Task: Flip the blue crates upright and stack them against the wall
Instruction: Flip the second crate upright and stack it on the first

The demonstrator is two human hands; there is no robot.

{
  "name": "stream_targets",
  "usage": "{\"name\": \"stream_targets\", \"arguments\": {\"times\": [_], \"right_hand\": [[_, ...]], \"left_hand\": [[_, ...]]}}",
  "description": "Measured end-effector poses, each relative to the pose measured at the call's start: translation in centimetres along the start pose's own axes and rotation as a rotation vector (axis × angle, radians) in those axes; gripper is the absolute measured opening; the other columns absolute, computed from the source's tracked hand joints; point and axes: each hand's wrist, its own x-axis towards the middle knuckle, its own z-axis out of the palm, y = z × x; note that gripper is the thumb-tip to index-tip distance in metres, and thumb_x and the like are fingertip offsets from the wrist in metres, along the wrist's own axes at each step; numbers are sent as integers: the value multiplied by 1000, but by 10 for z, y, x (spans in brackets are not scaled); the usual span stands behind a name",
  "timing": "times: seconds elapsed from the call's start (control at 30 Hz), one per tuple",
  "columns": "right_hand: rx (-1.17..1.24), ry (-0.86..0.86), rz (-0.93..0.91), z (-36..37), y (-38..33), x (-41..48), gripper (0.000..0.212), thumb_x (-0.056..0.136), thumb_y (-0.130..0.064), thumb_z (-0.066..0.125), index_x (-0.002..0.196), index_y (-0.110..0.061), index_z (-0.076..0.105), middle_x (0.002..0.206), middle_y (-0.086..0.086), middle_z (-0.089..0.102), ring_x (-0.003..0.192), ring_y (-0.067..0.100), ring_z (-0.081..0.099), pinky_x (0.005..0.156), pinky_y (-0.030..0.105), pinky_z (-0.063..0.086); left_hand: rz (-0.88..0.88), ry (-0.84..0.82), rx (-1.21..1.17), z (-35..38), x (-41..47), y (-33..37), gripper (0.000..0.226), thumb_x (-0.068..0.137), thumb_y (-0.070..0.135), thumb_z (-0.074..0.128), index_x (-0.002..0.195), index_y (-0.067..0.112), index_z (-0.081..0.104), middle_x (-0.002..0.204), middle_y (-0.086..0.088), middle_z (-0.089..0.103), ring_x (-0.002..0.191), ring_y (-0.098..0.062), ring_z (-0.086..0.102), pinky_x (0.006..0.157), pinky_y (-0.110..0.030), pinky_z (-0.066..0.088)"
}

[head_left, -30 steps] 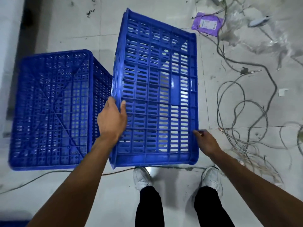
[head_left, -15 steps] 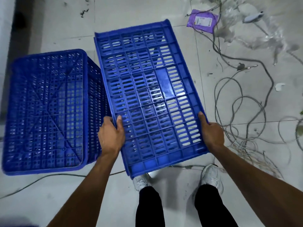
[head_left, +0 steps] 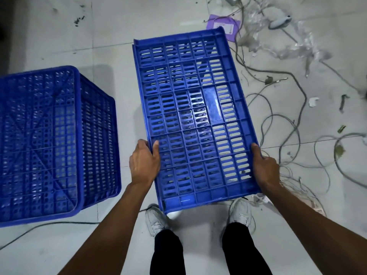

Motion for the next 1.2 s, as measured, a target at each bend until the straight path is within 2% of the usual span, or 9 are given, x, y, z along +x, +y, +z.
{"name": "stream_targets", "arguments": {"times": [0.43, 0.53, 0.63, 0.7, 0.8, 0.93, 1.03, 1.13, 1.2], "right_hand": [[45, -26, 9, -29, 26, 20, 72, 84, -79, 35, 74, -16, 69, 76, 6, 72, 72, 28, 69, 79, 46, 56], [6, -61, -50, -31, 24, 24, 64, 90, -71, 31, 85, -17, 66, 86, 6, 71, 78, 27, 68, 81, 44, 55], [-125, -68, -150, -36, 12, 32, 43, 99, -53, 31, 99, -16, 53, 99, 9, 65, 85, 27, 61, 76, 38, 47], [-178, -61, -248, -39, 2, 37, 25, 102, -40, 34, 102, -19, 48, 99, 6, 63, 84, 25, 60, 71, 36, 43], [-228, -62, -346, -39, -16, 41, 10, 100, -20, 39, 101, -17, 48, 93, 4, 61, 79, 24, 59, 65, 34, 43], [-284, -106, -325, -39, -34, 48, 12, 98, -11, 42, 109, -8, 48, 94, 9, 62, 77, 28, 60, 67, 37, 48], [-296, -160, -269, -40, -46, 53, 17, 96, -8, 42, 113, -6, 46, 93, 8, 59, 74, 25, 57, 64, 35, 46], [-231, -175, -203, -41, -55, 53, 18, 95, -10, 44, 112, -7, 49, 93, 7, 58, 74, 23, 55, 61, 32, 41], [-125, -160, -138, -43, -59, 55, 21, 95, -16, 46, 107, -2, 57, 89, 9, 60, 72, 24, 54, 61, 31, 40]], "left_hand": [[31, -81, 22, 36, -7, 32, 42, 103, 45, 38, 105, 5, 51, 100, -18, 65, 84, -38, 63, 71, -40, 45], [41, -97, 22, 33, -9, 32, 41, 103, 44, 38, 107, 6, 51, 101, -17, 66, 84, -37, 63, 70, -37, 42], [79, -160, 15, 25, -18, 28, 38, 103, 44, 38, 117, 11, 50, 107, -9, 67, 90, -32, 65, 73, -34, 42], [107, -203, 54, 20, -24, 22, 41, 103, 45, 35, 122, 12, 50, 109, -5, 67, 94, -30, 65, 75, -35, 44], [131, -232, 97, 19, -29, 16, 43, 103, 46, 31, 117, 12, 54, 106, -7, 69, 90, -28, 65, 71, -32, 43], [96, -196, 36, 16, -28, 21, 45, 101, 46, 40, 133, 14, 45, 124, -5, 63, 96, -26, 67, 80, -38, 50], [136, -115, 2, 5, -24, 29, 53, 98, 33, 54, 143, 11, 37, 138, -6, 51, 109, -23, 61, 86, -43, 53], [242, -43, 11, -6, -18, 43, 47, 94, 19, 59, 138, 8, 47, 141, -8, 47, 127, -22, 49, 98, -38, 47], [295, -50, -37, -12, -15, 56, 36, 94, 15, 58, 129, 9, 55, 135, -5, 53, 123, -20, 53, 98, -31, 44]]}}
